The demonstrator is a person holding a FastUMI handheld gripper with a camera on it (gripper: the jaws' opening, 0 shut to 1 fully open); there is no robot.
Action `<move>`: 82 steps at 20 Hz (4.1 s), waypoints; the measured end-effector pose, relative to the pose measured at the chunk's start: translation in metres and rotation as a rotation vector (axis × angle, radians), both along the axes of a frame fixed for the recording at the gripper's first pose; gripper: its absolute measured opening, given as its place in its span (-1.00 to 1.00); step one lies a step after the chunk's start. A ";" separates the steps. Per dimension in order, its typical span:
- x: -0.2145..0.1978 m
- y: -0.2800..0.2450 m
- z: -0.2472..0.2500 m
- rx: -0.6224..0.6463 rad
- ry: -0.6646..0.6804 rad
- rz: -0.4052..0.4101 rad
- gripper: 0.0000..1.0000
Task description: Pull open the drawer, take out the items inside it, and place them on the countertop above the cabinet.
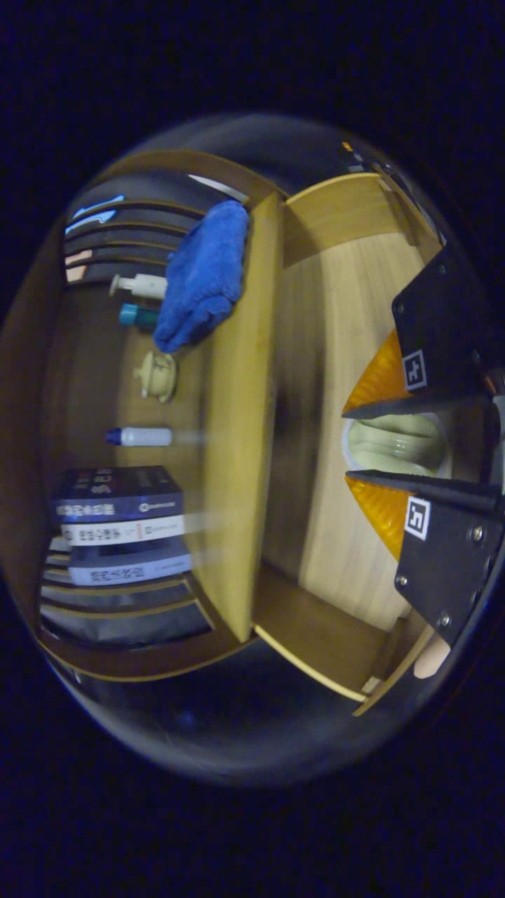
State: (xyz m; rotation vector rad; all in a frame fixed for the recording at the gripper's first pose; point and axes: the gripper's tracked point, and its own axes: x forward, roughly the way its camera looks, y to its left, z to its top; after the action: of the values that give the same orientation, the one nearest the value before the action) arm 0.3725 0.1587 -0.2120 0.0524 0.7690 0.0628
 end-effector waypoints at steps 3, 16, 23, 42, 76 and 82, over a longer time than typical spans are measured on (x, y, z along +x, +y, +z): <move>0.003 -0.001 -0.021 -0.002 0.049 -0.033 -0.50; 0.006 -0.006 0.014 0.036 -0.102 -0.026 -0.63; 0.029 -0.022 0.097 0.031 -0.299 -0.050 -0.63; 0.167 -0.026 0.092 -0.009 -0.345 -0.146 -0.63; 0.004 -0.036 0.199 0.039 -0.723 -0.071 1.00; -0.070 -0.047 0.182 -0.001 -0.735 -0.072 1.00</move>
State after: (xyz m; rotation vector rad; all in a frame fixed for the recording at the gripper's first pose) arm 0.3022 0.1120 -0.0295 0.0508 0.0321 0.0102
